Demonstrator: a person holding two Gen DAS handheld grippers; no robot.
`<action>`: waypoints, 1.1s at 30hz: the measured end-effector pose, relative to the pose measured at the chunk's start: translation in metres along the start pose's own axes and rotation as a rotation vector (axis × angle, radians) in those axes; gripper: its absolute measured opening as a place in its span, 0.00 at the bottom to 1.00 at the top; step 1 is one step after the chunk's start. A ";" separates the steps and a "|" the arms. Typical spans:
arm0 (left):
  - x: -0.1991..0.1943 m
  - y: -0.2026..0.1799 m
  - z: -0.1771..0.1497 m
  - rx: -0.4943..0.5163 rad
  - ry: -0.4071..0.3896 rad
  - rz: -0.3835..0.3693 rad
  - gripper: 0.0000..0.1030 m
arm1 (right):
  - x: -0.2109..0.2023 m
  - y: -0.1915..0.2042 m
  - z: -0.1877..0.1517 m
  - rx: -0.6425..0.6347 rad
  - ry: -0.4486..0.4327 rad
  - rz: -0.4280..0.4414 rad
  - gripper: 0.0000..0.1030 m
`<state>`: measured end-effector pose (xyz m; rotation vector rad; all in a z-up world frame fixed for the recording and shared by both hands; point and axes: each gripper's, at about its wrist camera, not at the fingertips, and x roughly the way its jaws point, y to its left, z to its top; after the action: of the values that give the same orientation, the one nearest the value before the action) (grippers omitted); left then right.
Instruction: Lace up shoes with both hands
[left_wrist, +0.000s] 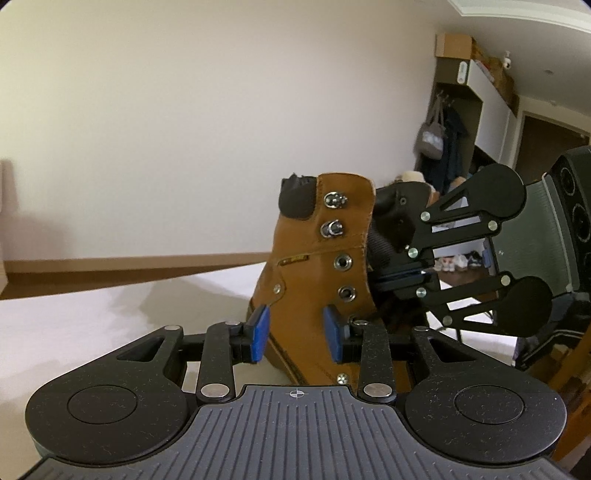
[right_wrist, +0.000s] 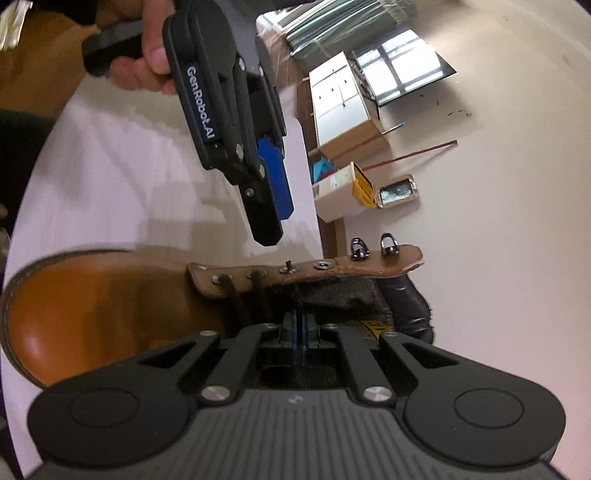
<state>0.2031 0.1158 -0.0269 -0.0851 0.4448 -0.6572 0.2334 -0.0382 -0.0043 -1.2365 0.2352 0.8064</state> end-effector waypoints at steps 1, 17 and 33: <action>0.001 0.000 0.000 -0.002 -0.001 -0.009 0.33 | 0.000 0.000 -0.001 0.009 -0.009 0.003 0.04; 0.014 0.006 0.004 -0.023 -0.028 -0.107 0.02 | -0.007 0.002 0.002 0.039 -0.077 0.006 0.04; -0.112 0.083 -0.025 -0.049 -0.006 0.647 0.02 | -0.095 -0.005 -0.079 0.531 -0.046 -0.218 0.23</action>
<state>0.1611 0.2509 -0.0254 0.0129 0.4505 -0.0099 0.1892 -0.1497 0.0264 -0.7268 0.2522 0.5348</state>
